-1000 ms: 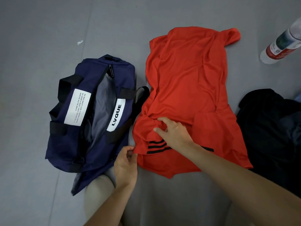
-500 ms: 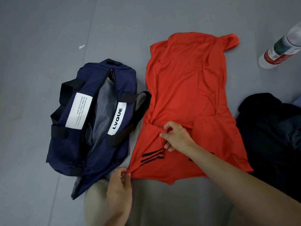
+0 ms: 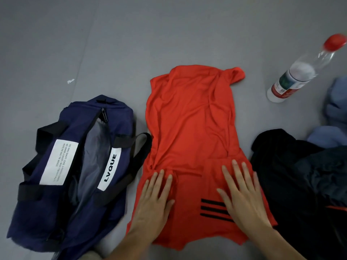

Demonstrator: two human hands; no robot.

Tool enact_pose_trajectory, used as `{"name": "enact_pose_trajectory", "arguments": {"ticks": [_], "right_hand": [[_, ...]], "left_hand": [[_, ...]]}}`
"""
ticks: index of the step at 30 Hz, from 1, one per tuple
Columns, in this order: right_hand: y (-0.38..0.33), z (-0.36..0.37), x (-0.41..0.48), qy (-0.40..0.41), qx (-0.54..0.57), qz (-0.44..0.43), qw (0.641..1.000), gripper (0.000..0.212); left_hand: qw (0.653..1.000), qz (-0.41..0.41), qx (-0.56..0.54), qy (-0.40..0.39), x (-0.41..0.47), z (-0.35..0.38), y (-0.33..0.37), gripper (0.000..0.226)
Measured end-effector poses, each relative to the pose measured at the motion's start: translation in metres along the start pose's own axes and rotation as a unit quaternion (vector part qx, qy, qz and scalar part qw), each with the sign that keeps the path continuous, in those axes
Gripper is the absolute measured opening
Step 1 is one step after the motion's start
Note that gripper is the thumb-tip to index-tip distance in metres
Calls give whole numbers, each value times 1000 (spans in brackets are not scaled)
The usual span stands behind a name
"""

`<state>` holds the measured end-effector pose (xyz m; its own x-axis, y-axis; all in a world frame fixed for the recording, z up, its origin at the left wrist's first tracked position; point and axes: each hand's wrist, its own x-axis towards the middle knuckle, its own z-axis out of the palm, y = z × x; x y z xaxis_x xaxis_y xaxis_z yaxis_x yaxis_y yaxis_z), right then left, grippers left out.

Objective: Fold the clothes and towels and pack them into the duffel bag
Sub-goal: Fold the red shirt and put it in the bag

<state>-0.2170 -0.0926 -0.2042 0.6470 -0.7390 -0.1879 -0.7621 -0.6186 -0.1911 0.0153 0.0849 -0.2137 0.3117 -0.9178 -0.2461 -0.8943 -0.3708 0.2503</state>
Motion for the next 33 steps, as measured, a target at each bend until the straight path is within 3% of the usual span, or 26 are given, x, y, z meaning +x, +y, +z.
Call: {"name": "enact_pose_trajectory", "arguments": {"ticks": [3, 8, 12, 14, 16, 19, 21, 24, 26, 28, 33], "right_hand": [[20, 16, -28, -64, -43, -9, 997, 72], [16, 22, -54, -84, -48, 4, 995, 74], [7, -12, -33, -27, 21, -38, 999, 76], [10, -40, 1, 5, 50, -112, 992, 70], [22, -67, 54, -12, 55, -143, 988, 68], [44, -83, 161, -44, 38, -131, 990, 76], [56, -88, 237, -25, 48, -66, 996, 74], [67, -86, 306, -8, 35, 24, 999, 74], [74, -73, 310, -48, -22, 23, 998, 81], [84, -62, 304, -73, -51, 15, 996, 87], [113, -62, 325, -50, -66, 0, 997, 98]], "left_hand": [[998, 21, 53, -38, -16, 17, 1, 78], [991, 72, 111, -37, -48, 30, 9, 89], [992, 124, 20, 15, 7, -12, 19, 75], [992, 103, -32, 71, 77, -43, 15, 65], [991, 63, -62, 103, 155, -66, 5, 60], [989, -19, -78, 125, 254, -90, -12, 58], [987, -51, -93, 122, 296, -101, -22, 56], [998, -26, -48, 34, 326, -100, -36, 66], [999, -33, 3, -9, 334, -93, -47, 78], [997, -63, 37, -14, 339, -88, -60, 87], [993, -89, 79, 4, 353, -93, -97, 104]]}}
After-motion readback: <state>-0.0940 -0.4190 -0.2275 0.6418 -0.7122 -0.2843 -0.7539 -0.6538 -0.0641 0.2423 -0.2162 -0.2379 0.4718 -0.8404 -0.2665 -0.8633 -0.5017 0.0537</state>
